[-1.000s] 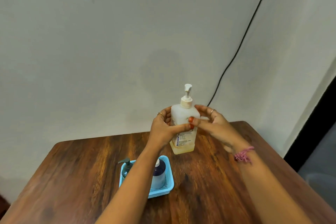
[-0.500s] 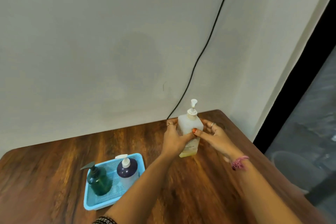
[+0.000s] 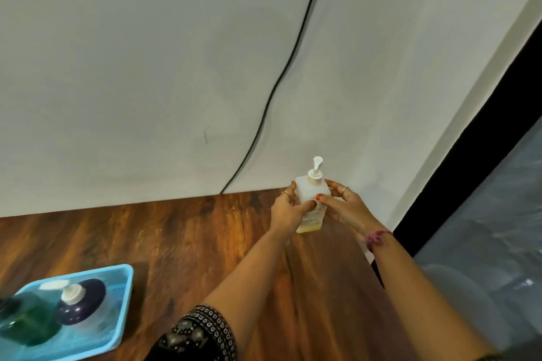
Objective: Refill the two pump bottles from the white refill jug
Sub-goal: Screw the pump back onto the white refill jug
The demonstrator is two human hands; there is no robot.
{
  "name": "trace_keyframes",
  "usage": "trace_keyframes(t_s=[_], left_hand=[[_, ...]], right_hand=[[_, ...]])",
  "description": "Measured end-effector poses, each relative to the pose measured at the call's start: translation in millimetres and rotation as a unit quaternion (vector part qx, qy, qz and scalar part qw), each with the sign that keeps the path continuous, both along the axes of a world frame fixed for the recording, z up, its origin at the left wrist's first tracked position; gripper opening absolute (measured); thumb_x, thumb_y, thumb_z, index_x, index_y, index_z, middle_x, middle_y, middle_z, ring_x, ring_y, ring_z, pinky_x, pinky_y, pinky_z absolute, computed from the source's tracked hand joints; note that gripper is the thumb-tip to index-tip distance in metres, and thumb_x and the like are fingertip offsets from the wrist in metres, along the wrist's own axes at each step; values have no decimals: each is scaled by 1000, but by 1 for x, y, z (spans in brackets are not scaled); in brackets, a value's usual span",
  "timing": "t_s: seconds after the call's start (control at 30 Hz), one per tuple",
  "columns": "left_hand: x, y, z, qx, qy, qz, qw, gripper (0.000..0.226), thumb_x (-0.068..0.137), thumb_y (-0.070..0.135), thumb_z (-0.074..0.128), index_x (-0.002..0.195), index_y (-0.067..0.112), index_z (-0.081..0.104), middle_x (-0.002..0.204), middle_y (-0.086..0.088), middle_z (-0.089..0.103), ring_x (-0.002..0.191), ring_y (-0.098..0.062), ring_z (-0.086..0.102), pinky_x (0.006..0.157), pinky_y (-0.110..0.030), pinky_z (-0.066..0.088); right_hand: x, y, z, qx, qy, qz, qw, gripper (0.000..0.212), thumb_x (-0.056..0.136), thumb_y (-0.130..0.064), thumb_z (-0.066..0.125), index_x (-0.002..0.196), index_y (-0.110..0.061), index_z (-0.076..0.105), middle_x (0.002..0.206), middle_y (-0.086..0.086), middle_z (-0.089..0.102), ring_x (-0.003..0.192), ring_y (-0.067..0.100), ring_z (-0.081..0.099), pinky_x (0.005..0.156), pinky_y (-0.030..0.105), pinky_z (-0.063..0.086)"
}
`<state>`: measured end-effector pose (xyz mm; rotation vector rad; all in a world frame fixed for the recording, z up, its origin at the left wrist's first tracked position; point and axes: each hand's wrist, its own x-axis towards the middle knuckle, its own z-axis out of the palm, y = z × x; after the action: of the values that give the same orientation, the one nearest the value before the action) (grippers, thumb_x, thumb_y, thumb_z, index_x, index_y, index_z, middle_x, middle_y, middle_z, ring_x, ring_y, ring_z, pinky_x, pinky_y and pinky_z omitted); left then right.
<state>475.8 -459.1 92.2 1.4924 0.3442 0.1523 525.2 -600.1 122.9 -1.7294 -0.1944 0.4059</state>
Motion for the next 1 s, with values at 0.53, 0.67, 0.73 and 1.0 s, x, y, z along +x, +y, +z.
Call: trace_keyframes(t_s=[0.53,0.67,0.73,1.0], left_hand=[[104,-34,-75,20,51,43,998,65,79,12,74,138,16,48,121,3,64,107,-17,64,95,-41,52],[108,-36,-84,24,67,52,996,61,80,13,74,136,17,50,108,11,65,102,-15,65,93,-40,53],[108,-36,-88,32,72,54,995,53,82,14,73,130,24,52,107,14,63,98,-8,63,87,-28,54],[109,-40,-86,62,73,44,994,63,84,14,71,141,16,43,128,0,60,114,-17,59,97,-32,50]], right_hand=[[109,-14,-82,-83,-5,17,996,50,90,-18,62,137,-25,46,123,-4,59,105,13,57,87,25,46],[117,-16,-90,-95,-4,24,995,49,90,-19,62,137,-23,46,120,-4,59,104,14,59,85,24,47],[120,-17,-96,-95,-3,26,995,51,90,-20,63,138,-24,45,124,-2,59,106,15,59,87,26,49],[125,-22,-102,-97,0,27,995,55,89,-23,64,139,-23,44,128,0,58,110,17,57,96,36,49]])
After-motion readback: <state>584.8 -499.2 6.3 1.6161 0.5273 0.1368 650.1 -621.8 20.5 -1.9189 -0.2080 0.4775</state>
